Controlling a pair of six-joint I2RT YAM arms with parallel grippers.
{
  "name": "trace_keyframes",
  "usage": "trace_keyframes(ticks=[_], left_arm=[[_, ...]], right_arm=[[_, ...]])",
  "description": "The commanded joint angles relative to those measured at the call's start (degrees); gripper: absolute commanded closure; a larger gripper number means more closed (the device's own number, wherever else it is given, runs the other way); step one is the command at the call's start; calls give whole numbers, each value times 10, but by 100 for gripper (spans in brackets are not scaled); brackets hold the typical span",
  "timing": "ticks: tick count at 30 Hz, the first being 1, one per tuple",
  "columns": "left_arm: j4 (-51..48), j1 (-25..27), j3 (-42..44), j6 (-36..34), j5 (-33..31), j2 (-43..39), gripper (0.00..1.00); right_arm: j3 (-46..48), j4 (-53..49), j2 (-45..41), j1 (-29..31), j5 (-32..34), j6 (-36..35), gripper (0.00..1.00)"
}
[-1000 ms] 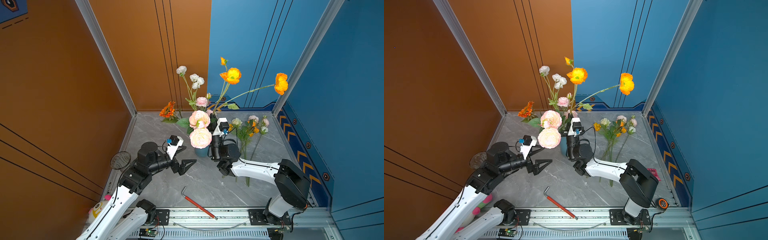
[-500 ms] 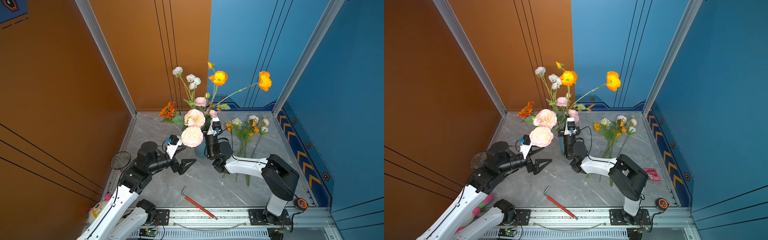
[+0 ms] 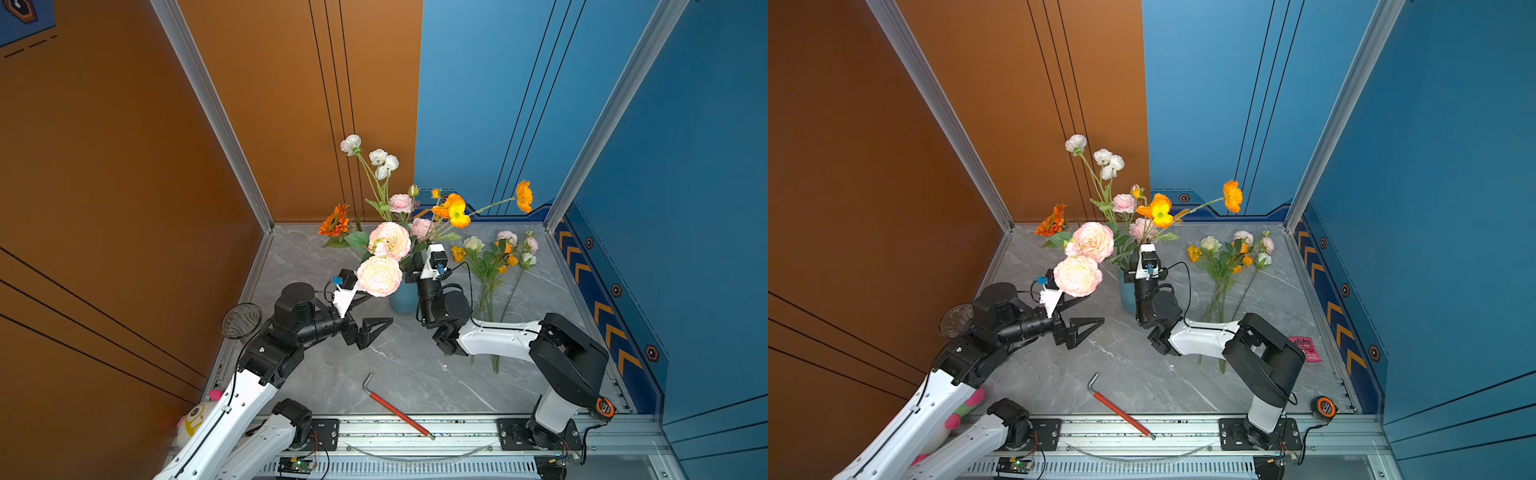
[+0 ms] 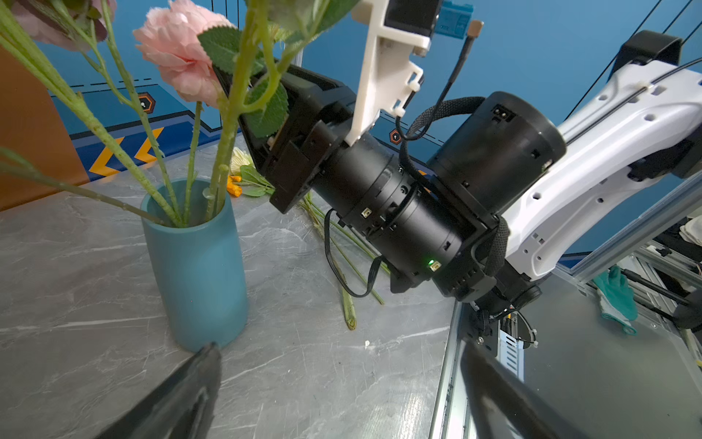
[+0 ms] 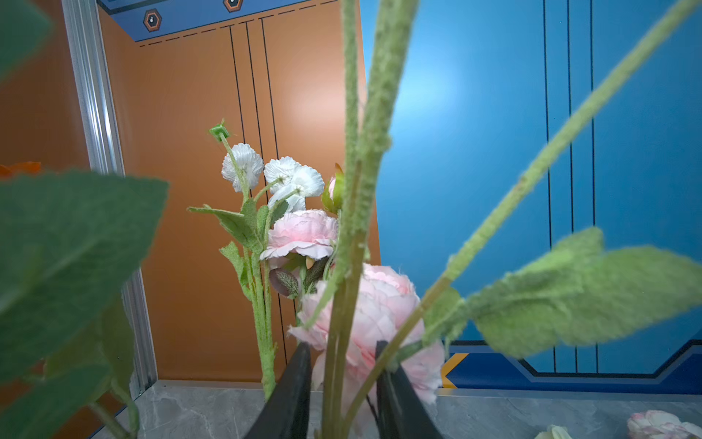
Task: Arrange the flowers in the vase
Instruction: 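Carry the orange poppies over the teal vase and lower the stems in, then open the right gripper and withdraw it from the vase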
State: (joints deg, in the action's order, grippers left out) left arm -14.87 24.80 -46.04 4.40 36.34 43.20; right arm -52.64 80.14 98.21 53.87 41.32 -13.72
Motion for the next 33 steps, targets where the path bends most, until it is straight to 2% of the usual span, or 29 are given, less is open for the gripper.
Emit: trace_keyframes(ticks=[1, 5, 7, 13, 17, 23, 26, 29, 33], left_arm=[[5, -7, 4, 4, 12, 0, 2], [6, -7, 5, 4, 11, 1, 2], [7, -9, 4, 5, 11, 3, 2], [7, -12, 5, 6, 2, 3, 2], [7, -14, 5, 7, -10, 5, 2], [-7, -16, 0, 7, -42, 29, 2], [-8, -13, 0, 7, -65, 44, 2], [-11, 7, -1, 1, -119, 58, 2], [-18, 64, -10, 0, -250, 86, 2]], right_arm=[[18, 10, -28, 11, 27, -3, 57], [42, -29, -55, 35, 60, -13, 36], [55, -59, -71, 44, 75, 2, 31], [70, -220, -139, 64, 92, 62, 23], [84, -343, -203, 64, 75, 128, 19], [123, -552, -314, 49, -20, 204, 4], [147, -612, -357, 20, -86, 205, 0], [160, -664, -384, -31, -156, 198, 0], [189, -704, -413, -92, -253, 165, 0]])
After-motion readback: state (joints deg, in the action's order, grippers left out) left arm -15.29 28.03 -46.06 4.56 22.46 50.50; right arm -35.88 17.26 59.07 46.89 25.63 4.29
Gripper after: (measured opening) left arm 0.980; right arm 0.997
